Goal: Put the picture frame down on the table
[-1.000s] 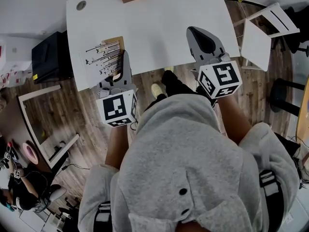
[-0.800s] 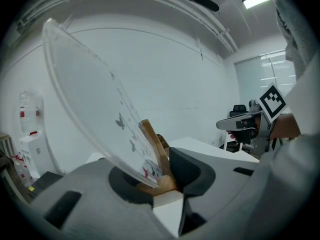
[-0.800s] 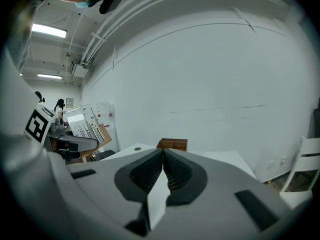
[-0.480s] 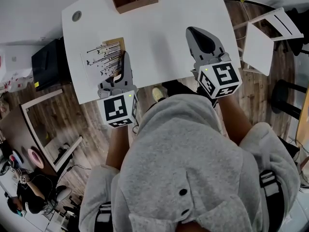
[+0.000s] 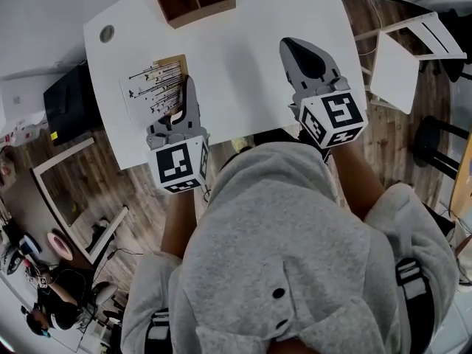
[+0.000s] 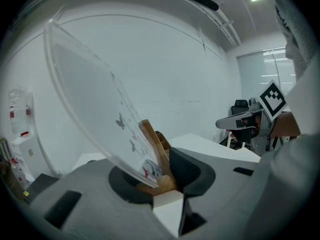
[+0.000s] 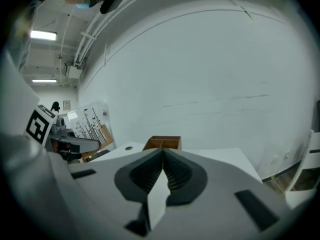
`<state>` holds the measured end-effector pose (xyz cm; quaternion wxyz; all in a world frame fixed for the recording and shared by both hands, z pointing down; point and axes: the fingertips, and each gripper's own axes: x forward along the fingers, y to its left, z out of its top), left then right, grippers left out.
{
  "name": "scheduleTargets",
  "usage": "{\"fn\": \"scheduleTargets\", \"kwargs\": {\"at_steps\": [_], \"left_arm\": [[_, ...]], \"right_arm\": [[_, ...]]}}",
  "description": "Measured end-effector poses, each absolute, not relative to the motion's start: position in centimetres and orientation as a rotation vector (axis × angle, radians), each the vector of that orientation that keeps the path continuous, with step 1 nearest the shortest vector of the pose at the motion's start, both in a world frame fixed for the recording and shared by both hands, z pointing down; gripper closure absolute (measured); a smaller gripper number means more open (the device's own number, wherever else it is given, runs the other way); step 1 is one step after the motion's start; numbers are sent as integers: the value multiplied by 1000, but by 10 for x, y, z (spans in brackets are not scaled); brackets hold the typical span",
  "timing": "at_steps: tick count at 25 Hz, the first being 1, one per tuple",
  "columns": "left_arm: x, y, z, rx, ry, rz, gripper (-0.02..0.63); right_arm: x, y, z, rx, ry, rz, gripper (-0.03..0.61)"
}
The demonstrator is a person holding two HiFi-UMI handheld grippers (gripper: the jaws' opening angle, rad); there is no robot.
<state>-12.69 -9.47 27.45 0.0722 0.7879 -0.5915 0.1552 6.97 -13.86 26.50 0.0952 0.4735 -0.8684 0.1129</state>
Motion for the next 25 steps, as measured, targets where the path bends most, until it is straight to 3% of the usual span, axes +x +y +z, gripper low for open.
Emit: {"fn": "scheduleTargets", "kwargs": {"at_steps": [25], "left_arm": [[-127, -151, 323, 2215, -1786, 603, 497]], "right_arm": [[71, -200, 315, 1319, -2583, 524, 552]]}}
